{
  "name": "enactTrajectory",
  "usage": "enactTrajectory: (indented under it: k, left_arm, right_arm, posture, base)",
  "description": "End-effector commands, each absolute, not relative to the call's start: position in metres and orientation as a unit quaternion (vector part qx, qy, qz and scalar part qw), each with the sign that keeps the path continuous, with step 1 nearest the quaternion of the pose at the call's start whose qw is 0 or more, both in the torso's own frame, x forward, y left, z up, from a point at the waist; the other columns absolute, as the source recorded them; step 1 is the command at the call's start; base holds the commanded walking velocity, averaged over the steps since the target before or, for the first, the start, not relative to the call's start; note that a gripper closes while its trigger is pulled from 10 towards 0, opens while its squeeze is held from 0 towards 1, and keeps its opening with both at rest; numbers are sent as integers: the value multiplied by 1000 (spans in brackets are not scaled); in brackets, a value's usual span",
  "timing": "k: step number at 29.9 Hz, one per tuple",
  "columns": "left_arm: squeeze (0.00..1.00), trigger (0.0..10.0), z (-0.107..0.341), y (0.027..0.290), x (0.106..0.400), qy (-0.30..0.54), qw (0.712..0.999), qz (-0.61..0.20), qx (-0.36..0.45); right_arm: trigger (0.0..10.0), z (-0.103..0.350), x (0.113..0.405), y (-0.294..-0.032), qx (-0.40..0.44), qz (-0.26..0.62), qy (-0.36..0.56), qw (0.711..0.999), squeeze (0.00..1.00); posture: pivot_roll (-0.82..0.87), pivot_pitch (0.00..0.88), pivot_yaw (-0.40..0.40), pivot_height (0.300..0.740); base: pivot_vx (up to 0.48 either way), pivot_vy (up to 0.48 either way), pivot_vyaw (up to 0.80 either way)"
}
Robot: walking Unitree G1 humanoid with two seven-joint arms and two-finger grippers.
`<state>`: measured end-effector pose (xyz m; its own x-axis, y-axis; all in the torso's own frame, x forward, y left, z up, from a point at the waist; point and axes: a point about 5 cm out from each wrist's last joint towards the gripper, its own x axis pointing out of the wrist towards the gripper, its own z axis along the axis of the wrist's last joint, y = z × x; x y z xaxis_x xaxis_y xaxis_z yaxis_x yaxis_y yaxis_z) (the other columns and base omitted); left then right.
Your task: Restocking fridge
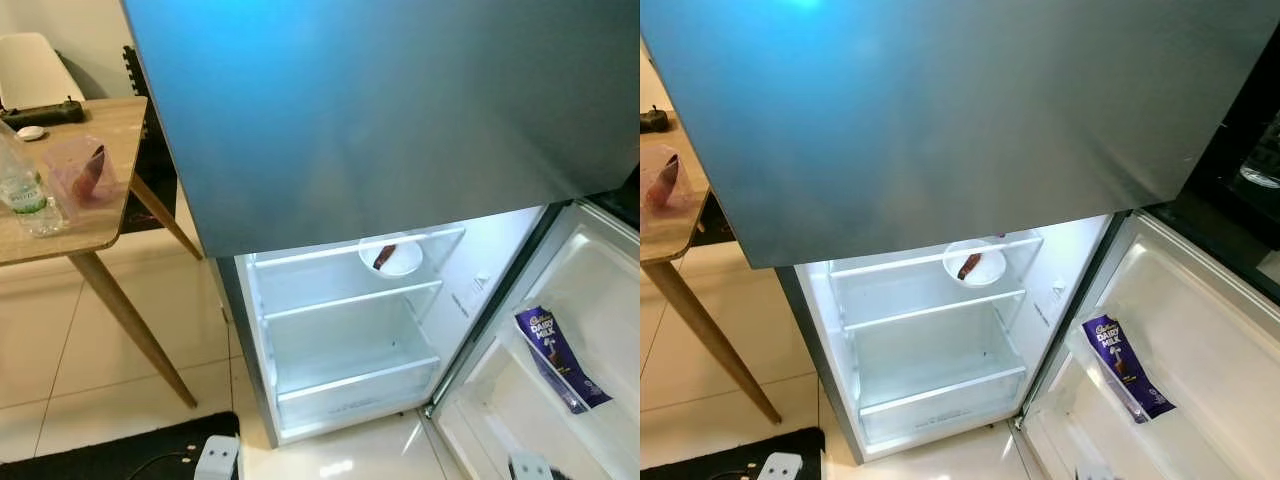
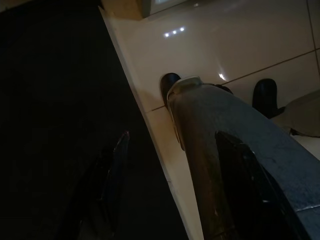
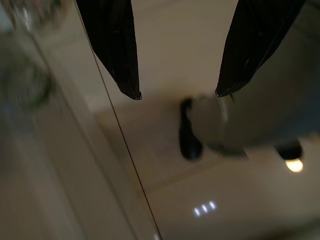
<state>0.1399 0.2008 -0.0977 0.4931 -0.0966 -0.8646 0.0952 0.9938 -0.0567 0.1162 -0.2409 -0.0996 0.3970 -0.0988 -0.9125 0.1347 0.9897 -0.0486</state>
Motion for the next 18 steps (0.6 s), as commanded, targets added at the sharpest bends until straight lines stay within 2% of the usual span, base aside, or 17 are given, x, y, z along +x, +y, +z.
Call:
enactTrajectory:
  k: [1, 18]
  left_arm:
    - [0, 10000, -102, 201, 130, 518, 854, -50, 3]
    - [0, 10000, -102, 196, 134, 522, 850, -63, 36]
  right_arm:
    - [10000, -101, 112, -242, 10, -77, 552, 830, 0]
    - [10000, -99, 121, -241, -3, -78, 547, 834, 0]
  posture:
    - [-17, 24, -21, 740]
    - [-24, 5, -15, 740]
  base:
    - [0, 0, 0]
    - [0, 0, 0]
